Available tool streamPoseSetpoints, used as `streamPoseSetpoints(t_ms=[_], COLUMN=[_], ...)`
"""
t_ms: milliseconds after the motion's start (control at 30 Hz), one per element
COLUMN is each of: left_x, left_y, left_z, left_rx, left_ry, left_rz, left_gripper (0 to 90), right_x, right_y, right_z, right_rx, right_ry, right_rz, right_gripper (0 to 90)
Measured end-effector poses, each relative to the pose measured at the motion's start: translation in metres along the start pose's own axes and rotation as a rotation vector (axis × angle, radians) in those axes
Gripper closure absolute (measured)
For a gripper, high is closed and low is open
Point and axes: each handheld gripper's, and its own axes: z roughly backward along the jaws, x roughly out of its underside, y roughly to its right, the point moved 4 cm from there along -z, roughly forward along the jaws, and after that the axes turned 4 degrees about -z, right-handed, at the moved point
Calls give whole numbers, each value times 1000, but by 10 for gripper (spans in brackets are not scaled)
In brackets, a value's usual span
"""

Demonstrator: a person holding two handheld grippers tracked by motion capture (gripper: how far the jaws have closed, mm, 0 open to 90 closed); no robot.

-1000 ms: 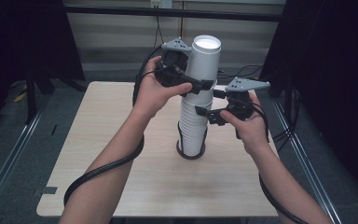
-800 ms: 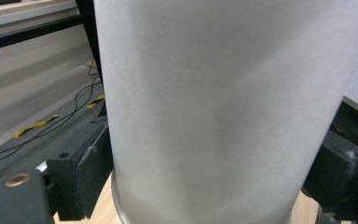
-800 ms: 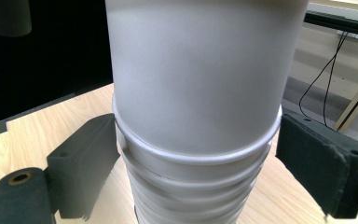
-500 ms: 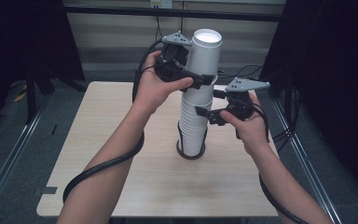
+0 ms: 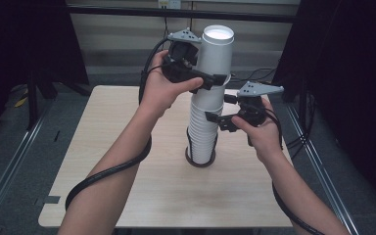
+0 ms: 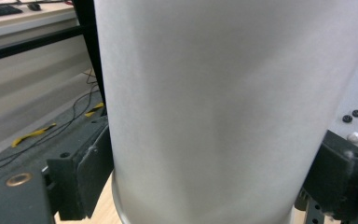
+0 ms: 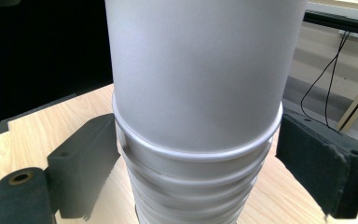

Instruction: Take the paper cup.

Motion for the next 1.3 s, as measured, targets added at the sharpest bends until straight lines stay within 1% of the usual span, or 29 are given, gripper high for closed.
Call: streamPoseSetpoints(t_ms=[133, 233, 267, 400, 500, 633, 667, 700, 733, 833, 867, 900, 933, 1000, 1133, 1200, 1267, 1300], left_x=[-3, -6, -7, -9, -9, -9, -9, -9, -9, -9, -9, -9, -11, -12, -15, -16, -16, -15], left_y=[1, 1, 1, 0, 1, 0, 0, -1, 0, 0, 0, 0, 0, -1, 1, 1, 1, 0], left_z=[2, 4, 6, 9, 12, 14, 15, 17, 18, 19, 20, 20, 21, 22, 21, 20, 20, 19], left_rx=[-7, -10, -11, -13, -9, -8, -11, -9, -9, -10, -12, -12, -12, -12, -14, -15, -19, -26], left_ry=[2, 13, 14, 16, 25, 29, 34, 31, 35, 32, 40, 40, 50, 46, 51, 52, 52, 54], left_rz=[-13, -3, -11, -13, -7, -8, -1, -6, -3, -9, 0, 0, 3, -5, -7, -17, -18, -11], left_gripper=[128, 128, 128, 129, 129, 129, 130, 129, 130, 131, 131, 131, 131, 131, 134, 138, 142, 148], right_x=[0, 0, 0, 0, 1, 2, 2, 3, 4, 5, 4, 4, 4, 5, 6, 6, 6, 6], right_y=[0, 0, 0, 0, 0, 0, 0, 1, 1, 0, 0, 0, 0, 0, 0, 1, 1, 1], right_z=[0, 0, 0, 0, 0, 0, -1, -1, -2, -2, -2, -2, -2, -1, -1, -1, -1, -1], right_rx=[-1, 0, 0, 1, 1, -1, 1, 5, -6, -4, -4, -4, -2, 0, -1, 0, 0, 1], right_ry=[3, 2, 1, 2, 8, 5, 3, -4, 1, 3, 3, 3, 0, -1, -3, -4, -4, -3], right_rz=[2, 2, 2, 5, 6, 2, 6, 11, 0, -2, 2, 2, 5, 9, 8, 10, 10, 14], right_gripper=[124, 124, 125, 125, 125, 126, 144, 145, 153, 151, 152, 152, 153, 153, 153, 152, 153, 155])
